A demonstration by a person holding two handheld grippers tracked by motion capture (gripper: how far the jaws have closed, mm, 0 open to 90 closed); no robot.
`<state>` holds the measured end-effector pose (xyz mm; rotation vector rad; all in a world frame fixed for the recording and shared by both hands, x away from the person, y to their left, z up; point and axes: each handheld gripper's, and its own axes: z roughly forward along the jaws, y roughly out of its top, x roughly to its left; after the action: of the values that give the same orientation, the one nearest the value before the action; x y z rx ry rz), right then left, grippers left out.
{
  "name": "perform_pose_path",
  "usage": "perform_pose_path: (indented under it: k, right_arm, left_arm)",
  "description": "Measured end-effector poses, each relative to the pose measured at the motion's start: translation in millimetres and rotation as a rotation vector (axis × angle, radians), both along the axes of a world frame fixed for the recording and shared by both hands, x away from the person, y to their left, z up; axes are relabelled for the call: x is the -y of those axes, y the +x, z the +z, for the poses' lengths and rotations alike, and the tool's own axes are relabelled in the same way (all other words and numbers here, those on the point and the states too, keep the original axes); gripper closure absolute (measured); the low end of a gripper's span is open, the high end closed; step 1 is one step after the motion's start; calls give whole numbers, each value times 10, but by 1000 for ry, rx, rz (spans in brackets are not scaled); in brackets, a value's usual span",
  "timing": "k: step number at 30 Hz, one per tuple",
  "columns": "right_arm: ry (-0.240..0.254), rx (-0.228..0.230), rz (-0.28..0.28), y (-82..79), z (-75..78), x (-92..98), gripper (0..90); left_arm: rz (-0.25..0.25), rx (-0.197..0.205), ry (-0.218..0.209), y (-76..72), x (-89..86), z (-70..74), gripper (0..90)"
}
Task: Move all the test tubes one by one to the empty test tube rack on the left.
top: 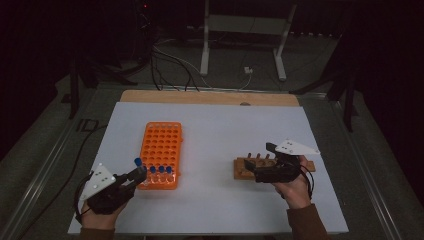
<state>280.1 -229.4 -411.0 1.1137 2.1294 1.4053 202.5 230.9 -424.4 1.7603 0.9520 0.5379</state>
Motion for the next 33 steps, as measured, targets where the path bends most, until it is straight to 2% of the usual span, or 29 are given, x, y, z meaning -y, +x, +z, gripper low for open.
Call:
perform_pose_path:
  k: [8, 14, 18, 23, 28, 33]
  right_arm:
    - [2, -6, -11, -13, -33, 55, 2]
    - [7, -6, -13, -18, -48, 66, 2]
    - [10, -7, -11, -23, -56, 66, 2]
    - [12, -9, -12, -31, -63, 74, 2]
    - [20, -9, -18, -28, -71, 107, 2]
    - [23, -14, -21, -38, -100, 139, 2]
  left_arm:
    - [63, 3, 10, -42, -184, -21, 771]
    - [103, -6, 0, 59, -233, -151, 771]
    - [100, -1, 10, 150, -185, -234, 771]
    - [87, -22, 12, 269, -135, -345, 771]
    - [84, -51, 55, 308, -101, -434, 772]
    - [86, -81, 78, 311, -99, -501, 772]
